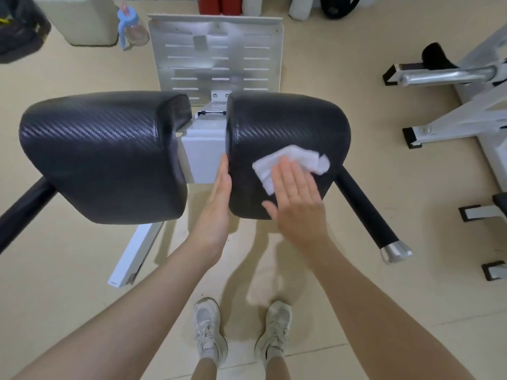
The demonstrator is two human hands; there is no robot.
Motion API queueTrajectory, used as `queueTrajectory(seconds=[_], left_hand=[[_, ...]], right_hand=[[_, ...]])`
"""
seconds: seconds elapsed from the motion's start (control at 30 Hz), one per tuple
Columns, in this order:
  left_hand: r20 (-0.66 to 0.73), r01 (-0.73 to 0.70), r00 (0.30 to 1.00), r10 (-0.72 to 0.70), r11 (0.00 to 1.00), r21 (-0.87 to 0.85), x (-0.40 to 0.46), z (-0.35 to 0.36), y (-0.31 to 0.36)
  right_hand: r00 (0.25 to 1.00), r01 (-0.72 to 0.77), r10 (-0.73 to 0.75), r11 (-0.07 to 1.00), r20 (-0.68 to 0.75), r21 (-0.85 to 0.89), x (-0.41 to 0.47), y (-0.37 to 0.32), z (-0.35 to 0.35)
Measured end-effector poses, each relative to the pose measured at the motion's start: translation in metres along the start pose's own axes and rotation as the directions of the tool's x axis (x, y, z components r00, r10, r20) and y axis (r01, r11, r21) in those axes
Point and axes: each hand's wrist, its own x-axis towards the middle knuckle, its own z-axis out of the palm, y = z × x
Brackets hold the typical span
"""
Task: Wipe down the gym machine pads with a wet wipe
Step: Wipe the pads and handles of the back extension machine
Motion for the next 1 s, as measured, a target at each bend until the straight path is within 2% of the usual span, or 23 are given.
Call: queueTrajectory(seconds=[0.1, 0.23, 0.33, 0.43, 0.53, 0.63, 0.73, 0.8, 0.9, 1.0], left_hand=[[-0.045, 0.003, 0.999, -0.004, 1.0, -0.003, -0.004, 0.015, 0.004], [-0.162, -0.038, 0.986, 0.038, 0.999, 0.007, -0.008, 0.034, -0.001], [-0.237, -0.039, 0.971, 0.037, 0.999, -0.007, -0.005, 0.043, -0.004], [-0.29, -0.042, 0.957, 0.035, 0.999, -0.017, -0.002, 0.05, -0.007], [-0.316, -0.059, 0.947, 0.056, 0.998, 0.001, -0.001, 0.054, -0.008], [-0.316, -0.084, 0.945, 0.082, 0.996, 0.008, 0.0, 0.058, -0.005], [-0.324, -0.083, 0.942, 0.085, 0.996, 0.02, 0.002, 0.059, -0.004], [-0.33, -0.079, 0.94, 0.085, 0.996, 0.031, 0.002, 0.059, -0.005], [-0.33, -0.074, 0.94, 0.091, 0.995, 0.064, 0.002, 0.056, -0.007], [-0.318, -0.068, 0.942, 0.11, 0.988, 0.139, 0.001, 0.05, -0.01]], right_hand=[[0.992, -0.075, 0.074, 0.997, -0.102, -0.007, 0.035, 0.022, -0.013], [0.996, -0.043, 0.046, 0.998, -0.071, 0.046, 0.021, 0.031, -0.008], [0.998, -0.03, 0.024, 0.995, 0.066, 0.094, -0.026, 0.028, 0.004], [0.978, 0.0, -0.012, 0.998, 0.21, 0.056, -0.068, 0.026, 0.011], [0.984, -0.005, -0.013, 0.995, 0.178, 0.099, -0.063, 0.031, 0.007], [0.996, -0.088, 0.088, 0.986, 0.007, 0.142, -0.016, 0.041, -0.005], [0.967, -0.254, 0.251, 0.959, 0.037, 0.123, 0.033, 0.053, -0.02], [0.954, -0.298, 0.291, 0.944, 0.064, 0.142, 0.045, 0.055, -0.025], [0.955, -0.287, 0.268, 0.941, 0.124, 0.178, 0.022, 0.048, -0.022], [0.961, -0.196, 0.159, 0.969, 0.226, 0.152, -0.038, 0.032, -0.006]])
